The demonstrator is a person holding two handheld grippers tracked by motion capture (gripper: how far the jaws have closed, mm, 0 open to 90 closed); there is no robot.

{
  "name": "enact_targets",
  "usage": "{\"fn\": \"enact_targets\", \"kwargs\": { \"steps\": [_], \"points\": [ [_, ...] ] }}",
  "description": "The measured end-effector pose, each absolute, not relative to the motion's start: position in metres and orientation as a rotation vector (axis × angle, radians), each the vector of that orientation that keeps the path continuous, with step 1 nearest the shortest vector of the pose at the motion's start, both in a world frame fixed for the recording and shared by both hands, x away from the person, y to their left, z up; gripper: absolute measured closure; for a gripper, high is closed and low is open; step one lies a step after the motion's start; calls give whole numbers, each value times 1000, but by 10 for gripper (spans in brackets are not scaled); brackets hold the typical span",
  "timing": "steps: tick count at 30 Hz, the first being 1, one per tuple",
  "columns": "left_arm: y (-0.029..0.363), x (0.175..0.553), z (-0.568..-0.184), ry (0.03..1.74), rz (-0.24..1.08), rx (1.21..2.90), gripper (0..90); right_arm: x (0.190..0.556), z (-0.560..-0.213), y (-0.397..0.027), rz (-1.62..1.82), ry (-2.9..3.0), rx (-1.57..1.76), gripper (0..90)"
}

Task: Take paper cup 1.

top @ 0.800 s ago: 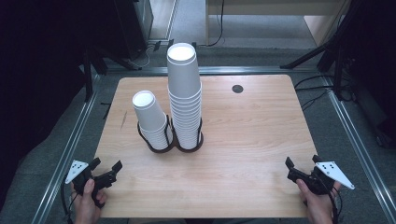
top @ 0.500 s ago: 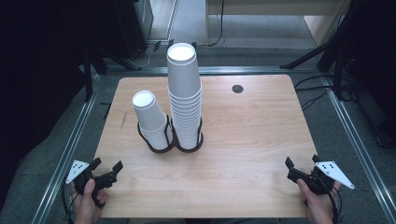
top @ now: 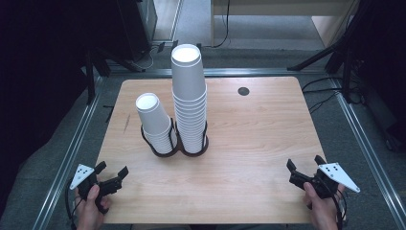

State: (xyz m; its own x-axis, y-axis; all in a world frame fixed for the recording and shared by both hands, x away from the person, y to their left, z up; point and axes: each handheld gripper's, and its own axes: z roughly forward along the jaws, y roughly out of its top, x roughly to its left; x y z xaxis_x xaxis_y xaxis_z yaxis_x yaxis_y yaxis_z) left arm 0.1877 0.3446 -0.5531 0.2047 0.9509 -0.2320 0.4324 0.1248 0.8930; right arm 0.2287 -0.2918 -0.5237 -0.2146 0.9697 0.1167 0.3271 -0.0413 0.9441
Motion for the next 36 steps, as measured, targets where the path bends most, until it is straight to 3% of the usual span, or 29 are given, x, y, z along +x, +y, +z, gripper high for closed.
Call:
{"fn": "enact_targets", "kwargs": {
  "steps": [23,32,36],
  "points": [
    [330,191,-545,1326,677,1508,8,231,-470,-233,1442,1675,1289,23],
    [297,191,-515,1212,701,1509,8,241,-450,-214,1480,1703,1243,23],
    [285,194,-504,1178,651,1503,8,245,-440,-204,1508,1702,1226,23]
  ]
}}
